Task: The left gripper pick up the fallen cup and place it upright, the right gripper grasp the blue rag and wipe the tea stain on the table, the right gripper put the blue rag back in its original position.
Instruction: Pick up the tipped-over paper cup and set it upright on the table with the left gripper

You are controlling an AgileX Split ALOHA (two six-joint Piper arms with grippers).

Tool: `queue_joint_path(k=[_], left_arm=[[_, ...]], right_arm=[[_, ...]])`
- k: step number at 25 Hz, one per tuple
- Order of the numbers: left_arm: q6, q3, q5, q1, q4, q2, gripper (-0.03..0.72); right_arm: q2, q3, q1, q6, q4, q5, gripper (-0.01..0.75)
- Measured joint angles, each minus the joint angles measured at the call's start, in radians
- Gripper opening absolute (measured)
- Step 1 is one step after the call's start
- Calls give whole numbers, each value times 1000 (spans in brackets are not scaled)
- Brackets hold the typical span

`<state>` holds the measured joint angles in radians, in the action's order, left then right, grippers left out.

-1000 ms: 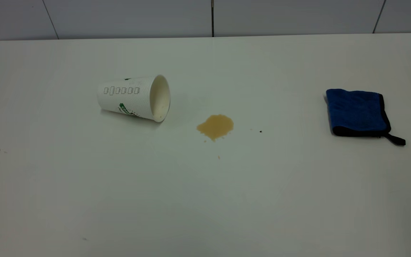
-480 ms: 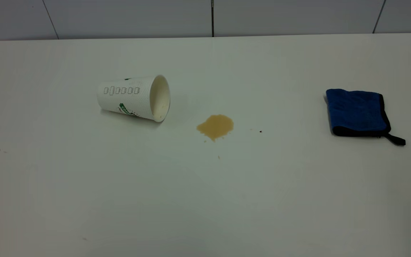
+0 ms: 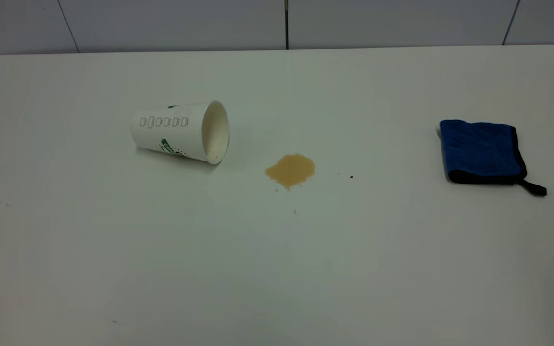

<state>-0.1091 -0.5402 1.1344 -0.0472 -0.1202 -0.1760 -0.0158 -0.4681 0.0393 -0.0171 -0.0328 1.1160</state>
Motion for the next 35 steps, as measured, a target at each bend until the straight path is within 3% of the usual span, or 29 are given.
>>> queue_joint_path(k=[5, 10, 14, 20, 29, 35], left_arm=[[1, -156, -103, 0, -3, -346, 590], [54, -348, -181, 0, 9, -676, 700], [84, -482, -200, 29, 19, -893, 724], [-26, -621, -230, 232, -157, -1151, 723], [-437, -771, -237, 588, -567, -1557, 721], [-568, -879, -262, 710, -710, -1815, 714]], right_arm=[[0, 0, 0, 0, 0, 0, 563], [0, 0, 0, 0, 0, 0, 563], [0, 0, 0, 0, 0, 0, 563], [0, 0, 0, 0, 0, 0, 563], [0, 0, 0, 0, 0, 0, 563], [0, 0, 0, 1, 0, 0, 563]])
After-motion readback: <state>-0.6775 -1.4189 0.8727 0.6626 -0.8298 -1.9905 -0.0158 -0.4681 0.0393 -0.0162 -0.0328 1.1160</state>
